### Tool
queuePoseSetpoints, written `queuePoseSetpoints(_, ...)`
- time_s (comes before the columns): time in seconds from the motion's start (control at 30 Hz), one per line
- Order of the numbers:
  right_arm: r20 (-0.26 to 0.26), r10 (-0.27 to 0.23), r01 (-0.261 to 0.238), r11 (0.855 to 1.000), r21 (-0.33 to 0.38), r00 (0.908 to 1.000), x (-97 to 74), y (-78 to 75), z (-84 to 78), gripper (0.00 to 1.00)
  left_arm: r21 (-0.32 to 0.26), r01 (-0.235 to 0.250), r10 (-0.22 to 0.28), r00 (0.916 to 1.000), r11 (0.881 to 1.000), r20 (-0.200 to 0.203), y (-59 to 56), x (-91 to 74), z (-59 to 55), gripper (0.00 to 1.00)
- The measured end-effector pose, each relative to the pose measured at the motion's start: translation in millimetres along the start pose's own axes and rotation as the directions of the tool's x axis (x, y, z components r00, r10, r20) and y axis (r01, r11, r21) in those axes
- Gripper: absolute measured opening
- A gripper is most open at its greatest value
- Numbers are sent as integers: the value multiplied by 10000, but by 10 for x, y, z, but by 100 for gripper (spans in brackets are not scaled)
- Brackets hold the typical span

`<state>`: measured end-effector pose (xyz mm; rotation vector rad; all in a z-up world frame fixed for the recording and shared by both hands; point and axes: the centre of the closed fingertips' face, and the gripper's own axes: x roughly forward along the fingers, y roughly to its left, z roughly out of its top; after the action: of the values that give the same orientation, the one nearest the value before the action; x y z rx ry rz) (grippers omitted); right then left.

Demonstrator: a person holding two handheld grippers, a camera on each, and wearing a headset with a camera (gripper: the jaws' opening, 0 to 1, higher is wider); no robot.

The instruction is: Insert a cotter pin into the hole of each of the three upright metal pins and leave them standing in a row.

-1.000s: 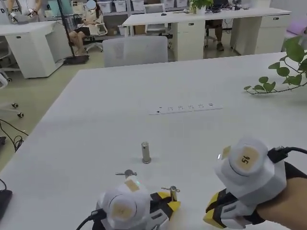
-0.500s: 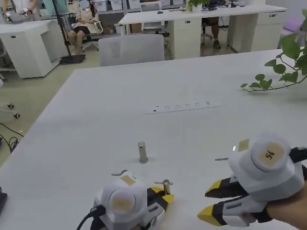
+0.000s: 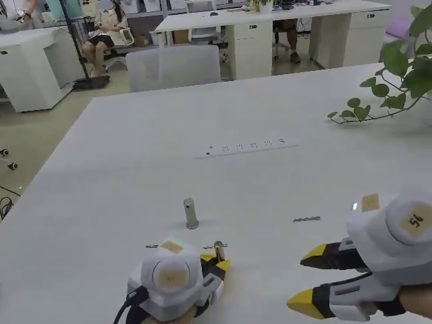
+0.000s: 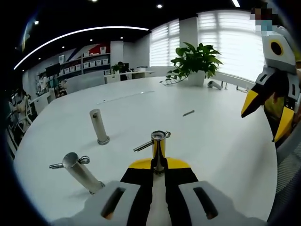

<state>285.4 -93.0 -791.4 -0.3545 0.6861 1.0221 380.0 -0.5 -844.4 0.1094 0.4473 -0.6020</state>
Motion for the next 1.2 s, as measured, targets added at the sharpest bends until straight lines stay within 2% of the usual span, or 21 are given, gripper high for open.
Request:
queuePoseSetpoints(0.3, -7, -230, 230, 9997, 119, 9997, -86, -72, -48, 42, 58, -287, 287, 9996, 9996, -38, 61, 129, 23, 6)
queuePoseSetpoints(0.43, -8, -265, 265, 9995, 155, 9996, -88, -74, -64, 42, 215, -301, 303, 9995, 9993, -118, 70, 124, -9, 6)
queuePoseSetpoints(0.63, -6, -225, 225, 9996, 159, 9997, -52, -48, -77, 42, 16, -265, 265, 9996, 9996, -74, 97, 132, -42, 6)
queuePoseSetpoints(0.77, -9, -215, 215, 9996, 166, 9998, -35, -50, -80, 41, 226, -275, 277, 9996, 9994, -69, 103, 131, -56, 7)
queuePoseSetpoints(0.97, -22, -180, 180, 9997, 156, 9998, -20, -38, -82, 41, 248, -352, 354, 9993, 9991, -74, 167, 108, -58, 7)
queuePoseSetpoints(1.2, -14, -170, 170, 9997, 158, 9999, -13, -36, -69, 41, 389, -349, 353, 9993, 9986, -101, 174, 101, -56, 7)
